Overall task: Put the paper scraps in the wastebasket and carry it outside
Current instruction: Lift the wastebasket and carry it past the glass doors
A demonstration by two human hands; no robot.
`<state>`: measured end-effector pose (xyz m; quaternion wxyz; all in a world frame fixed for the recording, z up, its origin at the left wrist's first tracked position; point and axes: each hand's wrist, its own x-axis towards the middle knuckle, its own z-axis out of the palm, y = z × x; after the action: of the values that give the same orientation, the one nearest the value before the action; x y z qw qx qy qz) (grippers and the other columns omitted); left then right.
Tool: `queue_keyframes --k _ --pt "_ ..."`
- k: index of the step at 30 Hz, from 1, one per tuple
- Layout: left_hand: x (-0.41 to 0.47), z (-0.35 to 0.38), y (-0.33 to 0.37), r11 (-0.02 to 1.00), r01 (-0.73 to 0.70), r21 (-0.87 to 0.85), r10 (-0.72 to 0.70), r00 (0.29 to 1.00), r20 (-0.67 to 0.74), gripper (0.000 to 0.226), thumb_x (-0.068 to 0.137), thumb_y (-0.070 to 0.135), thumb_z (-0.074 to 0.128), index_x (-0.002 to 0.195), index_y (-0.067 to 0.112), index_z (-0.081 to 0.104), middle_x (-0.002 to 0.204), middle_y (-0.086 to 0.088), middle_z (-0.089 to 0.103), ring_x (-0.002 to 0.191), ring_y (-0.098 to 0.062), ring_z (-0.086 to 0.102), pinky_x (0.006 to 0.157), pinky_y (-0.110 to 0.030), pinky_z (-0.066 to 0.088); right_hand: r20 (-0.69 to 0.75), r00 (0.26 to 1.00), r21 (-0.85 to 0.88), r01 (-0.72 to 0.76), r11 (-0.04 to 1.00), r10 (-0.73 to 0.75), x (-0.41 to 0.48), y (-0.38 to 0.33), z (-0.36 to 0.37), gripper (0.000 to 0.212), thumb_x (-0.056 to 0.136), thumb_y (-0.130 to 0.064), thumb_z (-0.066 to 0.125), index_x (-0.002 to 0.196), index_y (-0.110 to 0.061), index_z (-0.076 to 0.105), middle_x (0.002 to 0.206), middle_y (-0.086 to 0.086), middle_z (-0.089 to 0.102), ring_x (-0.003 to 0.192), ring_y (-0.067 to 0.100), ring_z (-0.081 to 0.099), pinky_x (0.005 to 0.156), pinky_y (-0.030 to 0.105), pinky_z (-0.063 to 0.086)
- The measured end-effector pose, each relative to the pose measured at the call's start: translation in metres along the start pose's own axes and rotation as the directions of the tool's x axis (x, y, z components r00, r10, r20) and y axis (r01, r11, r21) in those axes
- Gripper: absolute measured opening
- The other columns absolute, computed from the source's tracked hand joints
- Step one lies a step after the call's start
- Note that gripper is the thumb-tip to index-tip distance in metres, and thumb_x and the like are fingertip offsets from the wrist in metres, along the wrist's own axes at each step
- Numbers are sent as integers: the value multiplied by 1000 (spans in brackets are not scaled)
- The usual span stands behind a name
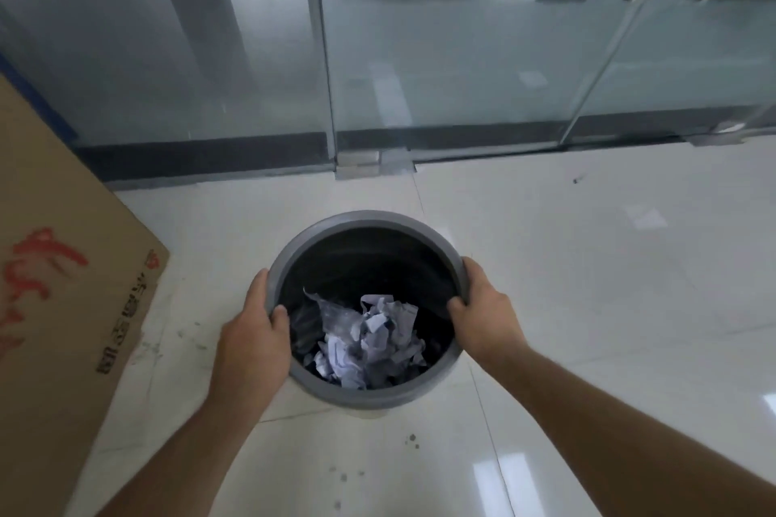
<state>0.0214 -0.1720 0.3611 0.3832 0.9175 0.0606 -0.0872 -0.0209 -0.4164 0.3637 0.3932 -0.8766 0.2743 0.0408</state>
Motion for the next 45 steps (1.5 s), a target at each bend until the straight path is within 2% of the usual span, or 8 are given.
queue_keyframes --k 6,11,15,19,22,26,31,45 --pt "-36 -177 167 998 -43 -50 39 997 -69 43 101 23 40 143 32 36 83 -2 69 66 -19 67 54 -37 56 -14 995 18 104 994 -103 -57 -185 -170 49 86 -9 43 131 -31 41 95 8 63 82 29 60 78 38 54" --pt "-57 -313 301 997 -52 -62 41 986 -164 52 100 27 41 150 37 27 99 -8 71 81 -26 65 77 -39 54 -61 977 14 205 979 -204 -93 -320 -295 58 89 -12 45 144 -27 34 111 13 68 90 29 61 81 36 52" --pt "-79 -401 384 991 -81 -107 55 973 -225 56 101 26 41 153 34 22 82 -1 67 67 -17 65 63 -32 55 -82 961 -4 266 964 -266 -123 -412 -375 60 93 -15 46 149 -24 27 125 17 63 108 34 61 86 36 49" --pt "-107 -466 437 969 -194 -151 145 947 -288 45 101 23 41 145 34 35 91 -2 68 70 -19 67 61 -32 55 -122 927 2 357 934 -354 -148 -474 -431 52 92 -12 48 143 -17 39 120 19 64 108 37 61 87 39 50" --pt "-121 -500 460 956 -255 -148 198 928 -316 43 101 21 41 143 32 39 84 2 64 68 -16 68 53 -27 54 -139 915 53 390 919 -380 -162 -501 -452 50 90 -11 47 139 -17 44 100 11 59 90 36 63 76 41 53" --pt "-132 -525 470 950 -279 -143 218 915 -340 31 100 20 44 128 32 50 88 1 65 75 -15 67 67 -35 60 -145 911 101 403 910 -387 -172 -517 -460 48 88 -11 47 136 -19 47 95 9 60 77 31 61 64 34 50" --pt "-141 -541 467 943 -294 -158 230 915 -332 28 100 20 45 124 32 52 86 -2 68 67 -14 68 50 -23 49 -128 906 131 418 899 -403 -179 -531 -460 44 90 -11 46 133 -19 48 82 6 60 57 23 57 40 23 41" --pt "-121 -511 510 902 -401 -158 366 906 -212 25 99 25 41 120 35 50 89 -7 70 66 -20 66 47 -31 52 -243 930 138 314 939 -275 -177 -489 -504 45 90 -11 47 134 -19 46 84 13 64 53 26 60 37 24 44"
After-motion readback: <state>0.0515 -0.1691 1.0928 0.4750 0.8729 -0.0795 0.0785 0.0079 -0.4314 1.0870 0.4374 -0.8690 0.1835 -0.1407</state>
